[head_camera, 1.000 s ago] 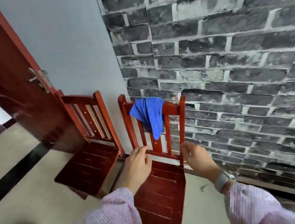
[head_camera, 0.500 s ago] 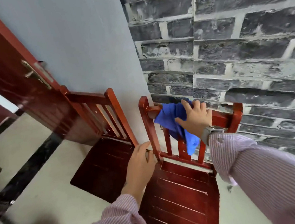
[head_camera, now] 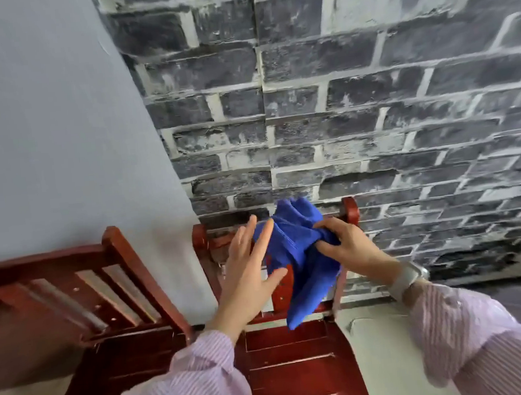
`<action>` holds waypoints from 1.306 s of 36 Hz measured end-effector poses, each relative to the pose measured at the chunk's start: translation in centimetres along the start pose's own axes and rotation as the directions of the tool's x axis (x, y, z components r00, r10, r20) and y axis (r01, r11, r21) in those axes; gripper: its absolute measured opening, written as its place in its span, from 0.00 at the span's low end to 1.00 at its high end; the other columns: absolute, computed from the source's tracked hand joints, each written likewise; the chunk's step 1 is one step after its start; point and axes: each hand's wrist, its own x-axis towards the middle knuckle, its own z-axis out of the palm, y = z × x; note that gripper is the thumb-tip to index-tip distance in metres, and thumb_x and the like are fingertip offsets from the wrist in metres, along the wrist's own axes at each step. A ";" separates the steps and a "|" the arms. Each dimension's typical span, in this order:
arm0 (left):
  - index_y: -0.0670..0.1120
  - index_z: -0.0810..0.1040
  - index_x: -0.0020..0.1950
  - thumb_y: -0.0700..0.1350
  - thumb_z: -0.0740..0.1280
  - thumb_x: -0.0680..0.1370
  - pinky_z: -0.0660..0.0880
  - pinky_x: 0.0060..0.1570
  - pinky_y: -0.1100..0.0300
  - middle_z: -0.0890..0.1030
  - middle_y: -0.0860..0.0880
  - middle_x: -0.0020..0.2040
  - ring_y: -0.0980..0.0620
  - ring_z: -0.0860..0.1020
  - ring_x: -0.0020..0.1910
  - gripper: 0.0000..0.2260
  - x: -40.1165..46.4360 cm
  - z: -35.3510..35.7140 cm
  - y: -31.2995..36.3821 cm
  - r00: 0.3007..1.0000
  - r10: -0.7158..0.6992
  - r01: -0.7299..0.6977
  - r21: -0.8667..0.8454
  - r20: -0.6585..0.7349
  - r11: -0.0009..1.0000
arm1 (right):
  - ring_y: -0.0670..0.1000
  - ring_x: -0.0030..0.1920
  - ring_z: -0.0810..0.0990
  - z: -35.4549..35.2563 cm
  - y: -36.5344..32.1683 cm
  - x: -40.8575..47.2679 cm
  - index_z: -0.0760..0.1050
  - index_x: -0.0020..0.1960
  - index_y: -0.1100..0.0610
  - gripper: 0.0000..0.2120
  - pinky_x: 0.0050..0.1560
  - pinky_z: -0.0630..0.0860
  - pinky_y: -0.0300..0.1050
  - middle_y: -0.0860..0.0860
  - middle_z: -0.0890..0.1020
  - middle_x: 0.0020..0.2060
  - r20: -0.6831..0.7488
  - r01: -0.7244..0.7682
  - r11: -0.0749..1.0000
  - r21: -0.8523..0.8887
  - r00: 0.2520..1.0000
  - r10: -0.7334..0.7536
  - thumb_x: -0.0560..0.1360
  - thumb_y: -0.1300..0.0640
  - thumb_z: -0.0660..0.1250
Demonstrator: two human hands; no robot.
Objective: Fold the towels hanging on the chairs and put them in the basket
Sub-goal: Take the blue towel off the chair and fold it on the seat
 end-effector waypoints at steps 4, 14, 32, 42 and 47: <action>0.46 0.79 0.58 0.53 0.64 0.69 0.65 0.64 0.57 0.77 0.49 0.60 0.56 0.70 0.61 0.20 3.3 0.4 2.4 0.972 0.210 -0.197 -0.128 0.101 0.972 | 0.39 0.42 0.75 -3.7 -1.0 -2.9 0.77 0.52 0.55 0.12 0.47 0.71 0.31 0.48 0.80 0.42 0.006 -0.027 0.984 0.176 1.000 0.026 0.69 0.63 0.67; 0.50 0.73 0.48 0.45 0.64 0.76 0.65 0.41 0.73 0.75 0.59 0.40 0.59 0.72 0.39 0.02 8.4 1.0 12.8 0.873 0.349 -0.213 -0.378 0.340 0.901 | 0.44 0.40 0.73 -13.0 1.7 -7.8 0.79 0.49 0.61 0.13 0.47 0.73 0.48 0.56 0.81 0.39 -0.166 -0.202 0.976 -0.077 0.968 0.187 0.70 0.55 0.63; 0.48 0.73 0.41 0.42 0.67 0.76 0.69 0.41 0.70 0.76 0.53 0.37 0.64 0.73 0.34 0.05 11.9 2.0 23.3 0.931 0.320 -0.116 -0.690 0.175 0.715 | 0.47 0.40 0.74 -12.8 1.8 -13.0 0.74 0.47 0.64 0.23 0.44 0.73 0.55 0.54 0.79 0.38 -0.436 -0.093 0.976 0.199 0.883 0.173 0.66 0.44 0.62; 0.52 0.70 0.40 0.42 0.69 0.73 0.68 0.42 0.63 0.75 0.51 0.37 0.53 0.72 0.38 0.09 11.7 1.7 16.9 0.968 0.211 -0.116 -0.506 0.134 0.854 | 0.42 0.31 0.64 -15.7 1.6 -13.5 0.66 0.33 0.56 0.13 0.33 0.61 0.39 0.48 0.68 0.28 -0.441 -0.025 0.982 0.187 0.891 0.107 0.76 0.58 0.63; 0.52 0.75 0.50 0.40 0.69 0.74 0.66 0.48 0.74 0.77 0.55 0.49 0.64 0.74 0.47 0.10 10.3 1.9 15.7 0.936 0.211 -0.064 -0.454 0.281 0.889 | 0.41 0.32 0.67 -15.7 0.3 -12.2 0.76 0.39 0.59 0.07 0.36 0.66 0.39 0.48 0.74 0.30 -0.372 -0.043 0.999 -0.002 0.928 0.039 0.76 0.60 0.64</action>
